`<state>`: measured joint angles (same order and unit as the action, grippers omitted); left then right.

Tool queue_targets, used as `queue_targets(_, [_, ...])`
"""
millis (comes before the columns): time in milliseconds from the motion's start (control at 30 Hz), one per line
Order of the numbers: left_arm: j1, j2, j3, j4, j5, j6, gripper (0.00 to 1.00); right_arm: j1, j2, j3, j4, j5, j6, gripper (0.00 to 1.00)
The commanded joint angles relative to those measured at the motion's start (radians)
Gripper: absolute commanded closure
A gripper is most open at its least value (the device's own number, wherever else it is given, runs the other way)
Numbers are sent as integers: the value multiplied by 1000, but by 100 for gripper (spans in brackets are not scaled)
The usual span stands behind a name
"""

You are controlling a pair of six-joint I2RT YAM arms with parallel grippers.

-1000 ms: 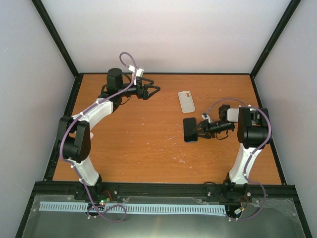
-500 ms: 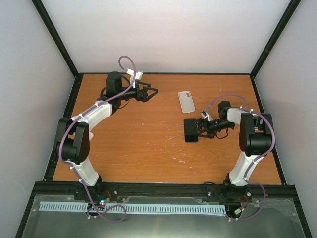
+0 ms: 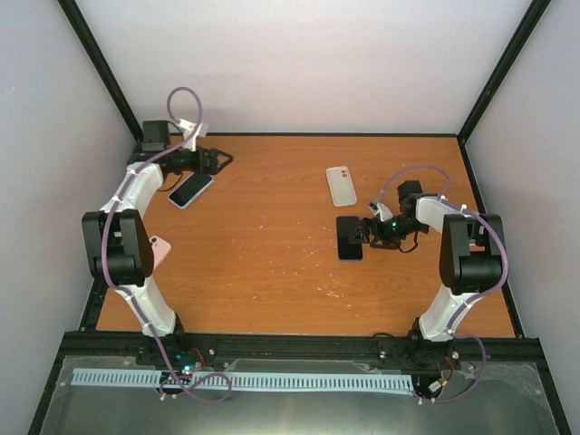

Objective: Take the phone out of the phone case
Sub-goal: Place the phone at the center of the board, then pick up the phone at the center of the board.

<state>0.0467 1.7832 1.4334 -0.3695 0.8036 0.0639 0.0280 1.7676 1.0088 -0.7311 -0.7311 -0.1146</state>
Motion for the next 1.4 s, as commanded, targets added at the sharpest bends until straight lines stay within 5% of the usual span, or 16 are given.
queue_targets(0, [115,85,115,-315,-110,291,0,0,-47,44,-12,63,-33,0])
queue_targets(300, [216,247,229,-455,-311,555,0,-1,-90,83,31,31,-57,0])
queue_targets(600, [219,409,347,-475,-434,611,0,-2,-98,131,26,55,-114,0])
queue_targets(933, [219,534,484,-543,-406,674,0,-2,-84,187,24,72,-130,0])
queue_targets(1367, [174,566,417,-506,-411,720,0,-2,-37,306,22,43,-141,0])
